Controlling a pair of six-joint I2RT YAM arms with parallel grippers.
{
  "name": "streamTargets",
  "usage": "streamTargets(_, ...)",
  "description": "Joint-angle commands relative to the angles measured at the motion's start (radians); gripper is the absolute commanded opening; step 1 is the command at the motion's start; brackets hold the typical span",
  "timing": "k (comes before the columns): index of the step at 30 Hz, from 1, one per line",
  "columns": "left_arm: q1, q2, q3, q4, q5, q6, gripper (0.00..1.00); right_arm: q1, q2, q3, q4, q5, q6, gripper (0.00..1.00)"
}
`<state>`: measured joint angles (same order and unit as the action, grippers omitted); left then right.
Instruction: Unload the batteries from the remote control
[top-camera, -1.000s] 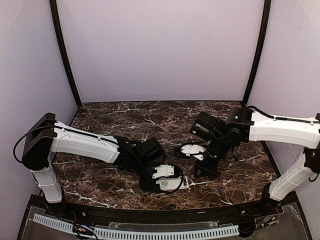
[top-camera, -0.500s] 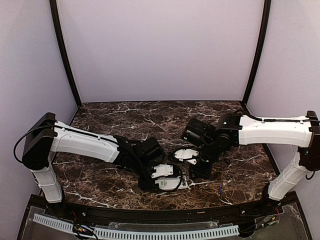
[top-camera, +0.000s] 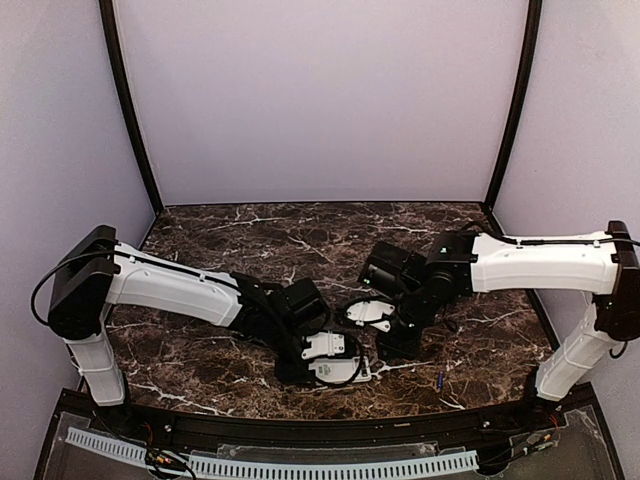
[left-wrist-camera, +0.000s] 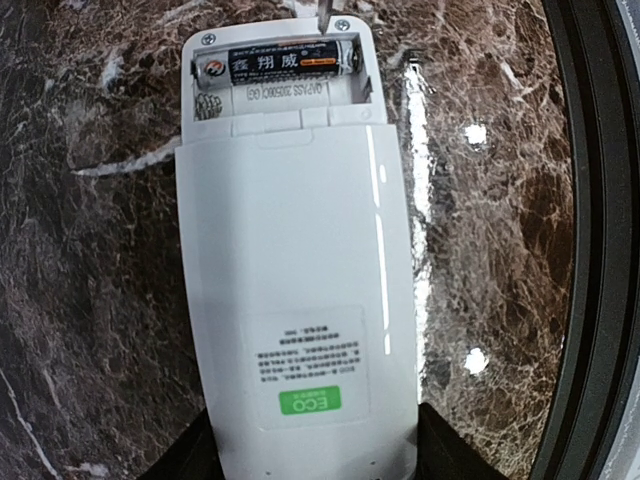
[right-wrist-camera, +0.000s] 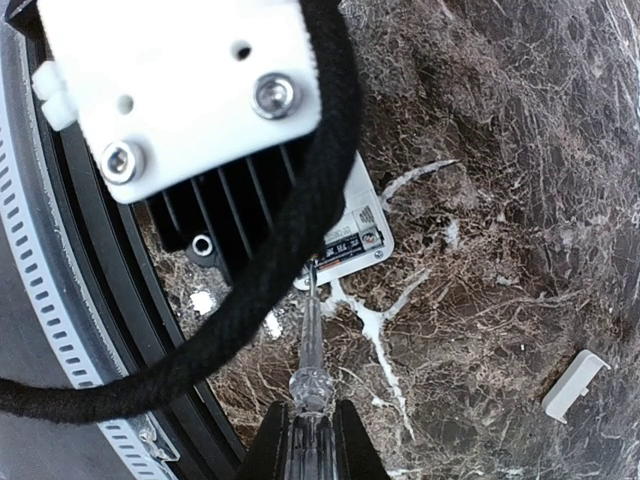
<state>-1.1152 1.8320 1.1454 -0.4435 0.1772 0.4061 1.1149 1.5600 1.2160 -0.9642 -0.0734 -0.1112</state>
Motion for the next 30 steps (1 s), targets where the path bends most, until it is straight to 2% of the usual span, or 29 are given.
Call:
streamTargets(1,0.003,0.012,0.025,-0.026,0.002,-0.010,0.00,0.013,0.013,-0.018,0.024,-0.005,0.010,0.00)
streamTargets(30,0.003,0.033,0.057,-0.065,-0.018,-0.021,0.00,0.020,0.032,-0.058,0.047,-0.016,0.022,0.00)
